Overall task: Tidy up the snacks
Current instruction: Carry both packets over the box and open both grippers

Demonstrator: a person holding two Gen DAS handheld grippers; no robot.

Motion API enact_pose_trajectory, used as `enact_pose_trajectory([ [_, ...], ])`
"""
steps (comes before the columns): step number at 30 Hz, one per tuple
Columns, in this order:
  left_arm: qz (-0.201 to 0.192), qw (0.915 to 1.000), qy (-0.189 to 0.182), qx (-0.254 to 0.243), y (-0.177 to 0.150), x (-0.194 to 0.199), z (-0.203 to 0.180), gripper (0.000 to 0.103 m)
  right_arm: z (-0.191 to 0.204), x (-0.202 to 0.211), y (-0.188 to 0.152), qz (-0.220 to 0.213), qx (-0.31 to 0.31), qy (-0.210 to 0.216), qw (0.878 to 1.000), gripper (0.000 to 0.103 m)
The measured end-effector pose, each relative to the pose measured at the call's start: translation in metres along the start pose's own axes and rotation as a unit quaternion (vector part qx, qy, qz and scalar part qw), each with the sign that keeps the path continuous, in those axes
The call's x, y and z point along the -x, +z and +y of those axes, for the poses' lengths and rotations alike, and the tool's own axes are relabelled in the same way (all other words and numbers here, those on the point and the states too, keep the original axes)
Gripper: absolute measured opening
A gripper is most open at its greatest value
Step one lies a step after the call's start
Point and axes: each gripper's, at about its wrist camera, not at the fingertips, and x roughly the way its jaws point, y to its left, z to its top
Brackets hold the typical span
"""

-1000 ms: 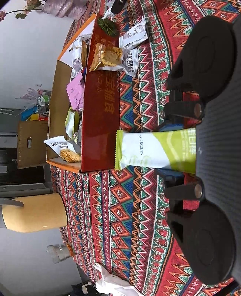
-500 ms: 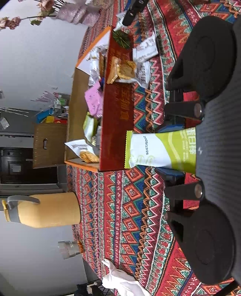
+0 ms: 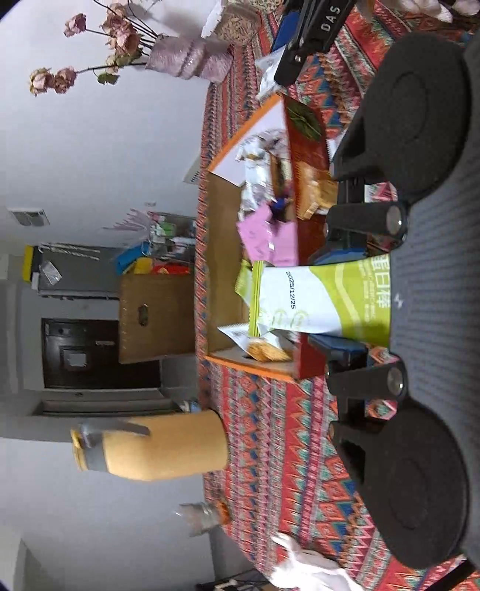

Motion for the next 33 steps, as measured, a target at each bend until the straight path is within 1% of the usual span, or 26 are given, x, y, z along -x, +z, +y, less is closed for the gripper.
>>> enact_pose_trajectory([
  [3,-0.017,0.9998,-0.006,-0.002,0.012,-0.005,-0.007,0.039,0.01,-0.005,0.015,-0.011,0.012,0.007,1.0,0.049],
  [7,-0.035,0.9994,0.001,0.006,0.031,-0.02,-0.012,0.039,0.022,-0.022,0.034,-0.016,0.019,0.011,1.0,0.049],
  [8,-0.038,0.9992,0.003,0.011,0.035,-0.026,-0.013,0.033,0.024,-0.028,0.038,-0.016,0.017,0.012,1.0,0.049],
  [12,-0.051,0.9985,0.007,0.021,0.051,-0.044,-0.013,0.029,0.031,-0.052,0.052,-0.014,0.013,0.011,1.0,0.049],
  [14,-0.057,0.9981,0.0,0.024,0.057,-0.053,-0.013,0.025,0.034,-0.065,0.057,-0.014,0.007,0.009,1.0,0.049],
  [18,-0.049,0.9978,0.0,0.045,0.063,-0.077,-0.009,0.025,0.036,-0.093,0.058,-0.002,-0.005,0.003,1.0,0.049],
  [21,-0.046,0.9976,-0.004,0.052,0.057,-0.085,-0.004,0.025,0.034,-0.106,0.052,0.003,-0.014,-0.002,1.0,0.049],
  [25,-0.027,0.9977,-0.01,0.061,0.054,-0.088,0.005,0.025,0.03,-0.116,0.044,0.013,-0.016,-0.003,1.0,0.049],
  [27,-0.024,0.9974,-0.014,0.066,0.056,-0.079,0.01,0.036,0.028,-0.118,0.041,0.018,-0.017,-0.005,1.0,0.049],
  [29,-0.02,0.9973,-0.021,0.067,0.056,-0.067,0.014,0.067,0.025,-0.114,0.041,0.016,-0.02,-0.004,1.0,0.049],
  [30,-0.017,0.9976,-0.019,0.064,0.054,-0.062,0.014,0.074,0.024,-0.11,0.043,0.013,-0.022,-0.004,1.0,0.049],
  [31,-0.012,0.9982,-0.018,0.057,0.049,-0.056,0.012,0.084,0.023,-0.104,0.045,0.009,-0.022,-0.003,1.0,0.049],
  [32,-0.003,0.9987,-0.021,0.046,0.044,-0.051,0.01,0.087,0.021,-0.099,0.047,0.008,-0.022,-0.002,1.0,0.049],
  [33,0.013,0.9991,-0.024,0.034,0.036,-0.047,0.007,0.088,0.021,-0.094,0.049,0.007,-0.022,-0.001,1.0,0.049],
])
